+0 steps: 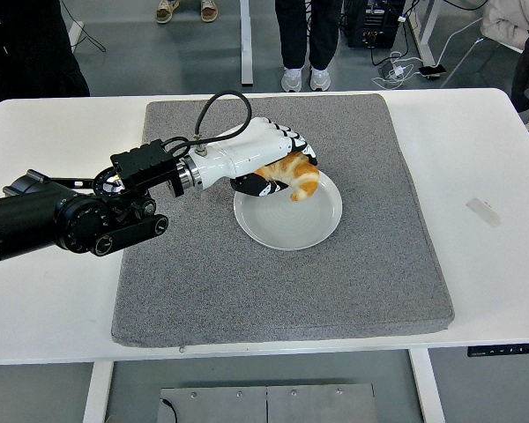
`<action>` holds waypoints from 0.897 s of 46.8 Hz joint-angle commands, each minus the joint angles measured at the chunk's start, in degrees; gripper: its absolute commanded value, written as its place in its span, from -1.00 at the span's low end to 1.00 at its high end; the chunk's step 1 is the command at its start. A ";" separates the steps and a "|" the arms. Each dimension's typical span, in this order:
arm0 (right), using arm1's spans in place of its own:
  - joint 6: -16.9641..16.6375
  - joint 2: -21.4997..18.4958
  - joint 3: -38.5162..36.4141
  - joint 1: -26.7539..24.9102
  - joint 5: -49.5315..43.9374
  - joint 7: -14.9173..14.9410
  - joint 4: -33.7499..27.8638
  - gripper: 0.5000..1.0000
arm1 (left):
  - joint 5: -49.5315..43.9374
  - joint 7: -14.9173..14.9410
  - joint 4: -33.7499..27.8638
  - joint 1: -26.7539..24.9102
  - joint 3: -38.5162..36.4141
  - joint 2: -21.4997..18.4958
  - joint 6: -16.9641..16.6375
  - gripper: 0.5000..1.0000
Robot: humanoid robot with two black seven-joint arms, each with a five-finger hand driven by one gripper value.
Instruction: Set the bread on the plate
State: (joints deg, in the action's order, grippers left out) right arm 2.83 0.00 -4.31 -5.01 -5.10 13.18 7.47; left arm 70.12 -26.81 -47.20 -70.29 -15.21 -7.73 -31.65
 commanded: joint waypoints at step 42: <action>-0.02 0.00 0.00 0.08 0.00 0.00 0.00 1.00 | -0.15 0.00 5.80 4.98 -2.64 2.54 -0.08 -1.00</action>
State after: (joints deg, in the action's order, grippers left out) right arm 2.83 0.00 -4.31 -4.98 -5.10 13.18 7.47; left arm 69.99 -26.81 -41.40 -65.43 -17.86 -5.20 -31.74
